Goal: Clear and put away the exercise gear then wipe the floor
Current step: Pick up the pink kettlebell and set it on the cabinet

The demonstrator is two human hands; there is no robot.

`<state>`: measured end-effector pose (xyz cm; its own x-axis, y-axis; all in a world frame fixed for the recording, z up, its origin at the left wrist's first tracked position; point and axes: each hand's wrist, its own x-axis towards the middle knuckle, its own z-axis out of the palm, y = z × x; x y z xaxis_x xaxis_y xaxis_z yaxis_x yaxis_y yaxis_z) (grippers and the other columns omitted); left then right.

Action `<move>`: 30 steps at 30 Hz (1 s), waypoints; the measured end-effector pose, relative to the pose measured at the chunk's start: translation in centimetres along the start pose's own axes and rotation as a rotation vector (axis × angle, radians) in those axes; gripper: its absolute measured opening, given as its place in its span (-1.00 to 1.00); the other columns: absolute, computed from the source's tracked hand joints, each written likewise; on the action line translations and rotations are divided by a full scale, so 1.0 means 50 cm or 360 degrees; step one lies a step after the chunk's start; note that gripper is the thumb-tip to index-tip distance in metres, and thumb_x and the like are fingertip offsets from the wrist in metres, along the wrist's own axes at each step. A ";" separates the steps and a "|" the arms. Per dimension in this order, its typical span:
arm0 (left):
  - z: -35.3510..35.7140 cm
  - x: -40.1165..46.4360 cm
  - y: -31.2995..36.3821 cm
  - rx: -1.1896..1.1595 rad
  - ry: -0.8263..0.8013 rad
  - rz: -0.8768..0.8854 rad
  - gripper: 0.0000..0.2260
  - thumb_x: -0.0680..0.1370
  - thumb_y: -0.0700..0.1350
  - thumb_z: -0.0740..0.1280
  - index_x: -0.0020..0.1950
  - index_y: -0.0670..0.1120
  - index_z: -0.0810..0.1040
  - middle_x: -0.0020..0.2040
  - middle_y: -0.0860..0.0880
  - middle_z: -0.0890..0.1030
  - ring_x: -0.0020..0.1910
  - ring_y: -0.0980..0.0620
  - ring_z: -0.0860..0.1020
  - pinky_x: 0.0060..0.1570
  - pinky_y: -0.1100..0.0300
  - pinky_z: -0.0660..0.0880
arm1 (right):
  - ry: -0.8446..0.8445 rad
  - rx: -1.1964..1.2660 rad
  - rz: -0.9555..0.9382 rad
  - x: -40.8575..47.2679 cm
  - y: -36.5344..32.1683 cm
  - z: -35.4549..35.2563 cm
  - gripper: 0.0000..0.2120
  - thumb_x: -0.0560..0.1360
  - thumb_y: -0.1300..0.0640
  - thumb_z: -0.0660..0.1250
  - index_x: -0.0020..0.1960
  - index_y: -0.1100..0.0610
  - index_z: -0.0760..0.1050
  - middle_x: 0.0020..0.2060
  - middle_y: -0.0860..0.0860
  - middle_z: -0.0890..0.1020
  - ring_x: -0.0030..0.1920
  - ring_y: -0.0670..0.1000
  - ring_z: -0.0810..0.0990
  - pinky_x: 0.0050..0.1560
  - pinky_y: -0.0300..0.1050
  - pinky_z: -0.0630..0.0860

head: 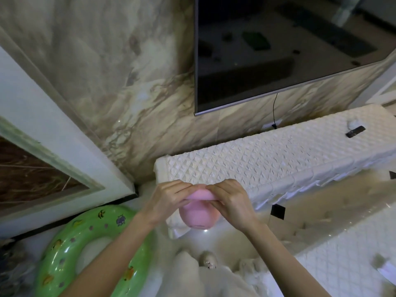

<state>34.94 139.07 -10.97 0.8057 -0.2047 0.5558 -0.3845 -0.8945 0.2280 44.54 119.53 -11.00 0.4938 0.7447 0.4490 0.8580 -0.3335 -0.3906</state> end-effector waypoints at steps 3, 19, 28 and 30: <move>0.024 0.031 -0.055 -0.0051 -0.0028 -0.0022 -0.79 0.58 0.02 0.23 0.16 -0.03 0.46 -0.13 0.02 0.66 -0.21 0.08 0.57 -0.25 0.24 0.50 | -0.0055 -0.0013 0.0090 0.041 0.036 0.022 -0.82 0.40 0.11 0.37 -0.04 0.15 0.62 -0.27 -0.01 0.63 -0.25 0.04 0.53 -0.14 -0.20 0.33; 0.197 0.068 -0.352 -0.0172 -0.0733 -0.0955 -0.73 0.48 -0.12 0.33 0.19 -0.06 0.53 0.01 0.01 0.57 0.01 0.04 0.52 -0.20 0.32 0.23 | -0.0818 -0.0280 0.0351 0.272 0.212 0.300 -0.80 0.14 0.24 0.51 -0.31 0.04 0.55 -0.47 -0.07 0.57 -0.48 -0.01 0.51 -0.37 -0.29 0.36; 0.349 -0.019 -0.538 -0.0030 -0.0925 -0.1067 -0.64 0.46 -0.18 0.34 0.25 -0.15 0.49 0.16 -0.09 0.56 0.16 -0.06 0.52 0.13 0.19 0.41 | -0.1057 -0.0301 0.0229 0.348 0.318 0.531 -0.83 0.39 0.28 0.34 -0.02 0.16 0.55 -0.12 0.11 0.65 -0.11 0.14 0.60 -0.02 -0.08 0.41; 0.380 -0.039 -0.568 -0.0018 -0.0819 -0.0998 -0.61 0.31 -0.19 0.50 0.12 -0.15 0.58 0.01 -0.09 0.63 -0.01 -0.04 0.61 0.00 0.22 0.51 | -0.1088 -0.0351 0.0200 0.351 0.337 0.575 -0.79 0.47 0.26 0.25 0.09 0.16 0.50 -0.01 0.12 0.62 0.00 0.15 0.57 0.08 -0.07 0.35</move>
<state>52.85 157.34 -33.73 0.9781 0.1738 -0.1148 0.2050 -0.8999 0.3850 63.63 143.60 -32.80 0.4540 0.8636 -0.2191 0.8446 -0.4955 -0.2028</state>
